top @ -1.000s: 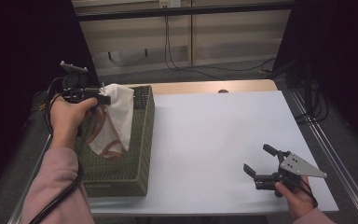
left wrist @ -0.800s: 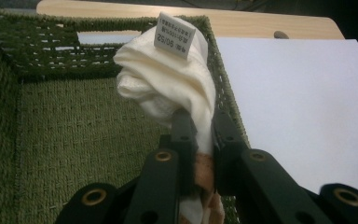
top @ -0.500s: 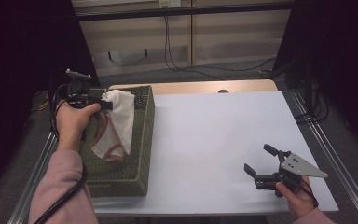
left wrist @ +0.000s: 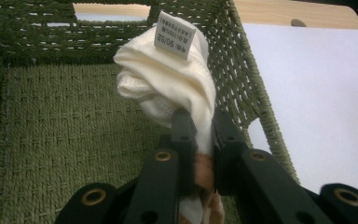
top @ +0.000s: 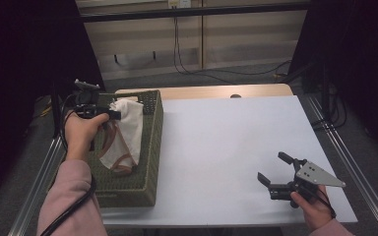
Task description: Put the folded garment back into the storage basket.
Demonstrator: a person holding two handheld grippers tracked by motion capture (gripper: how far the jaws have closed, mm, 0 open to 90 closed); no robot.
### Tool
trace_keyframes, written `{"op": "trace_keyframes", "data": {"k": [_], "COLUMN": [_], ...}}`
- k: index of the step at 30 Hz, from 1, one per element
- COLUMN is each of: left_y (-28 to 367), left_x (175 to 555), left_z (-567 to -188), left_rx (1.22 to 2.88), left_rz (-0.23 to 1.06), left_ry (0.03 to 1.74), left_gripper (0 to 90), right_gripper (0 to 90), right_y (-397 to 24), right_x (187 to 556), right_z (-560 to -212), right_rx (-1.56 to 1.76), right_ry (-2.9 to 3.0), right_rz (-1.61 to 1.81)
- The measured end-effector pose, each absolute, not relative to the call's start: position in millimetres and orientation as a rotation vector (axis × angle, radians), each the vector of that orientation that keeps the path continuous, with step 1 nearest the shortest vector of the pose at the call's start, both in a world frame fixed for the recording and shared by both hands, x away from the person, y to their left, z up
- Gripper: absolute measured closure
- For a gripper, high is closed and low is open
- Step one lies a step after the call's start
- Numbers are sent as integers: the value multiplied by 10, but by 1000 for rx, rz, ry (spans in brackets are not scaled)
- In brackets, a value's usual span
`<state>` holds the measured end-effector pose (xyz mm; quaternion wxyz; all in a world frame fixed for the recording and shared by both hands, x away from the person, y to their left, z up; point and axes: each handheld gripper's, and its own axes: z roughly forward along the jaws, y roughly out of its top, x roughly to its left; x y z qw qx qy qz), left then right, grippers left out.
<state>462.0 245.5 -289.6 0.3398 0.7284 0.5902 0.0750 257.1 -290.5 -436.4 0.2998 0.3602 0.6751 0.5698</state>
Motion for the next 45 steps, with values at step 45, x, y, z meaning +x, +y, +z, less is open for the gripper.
{"op": "trace_keyframes", "data": {"k": [45], "left_y": [2589], "left_x": [4923], "left_z": [-3347], "left_rx": [1887], "left_rz": [336], "left_ry": [1526], "left_gripper": [731], "right_gripper": [10], "right_y": [-2896], "right_x": [2574], "right_z": [-4380], "right_rx": [982], "right_ry": [1800], "right_rz": [1533]}}
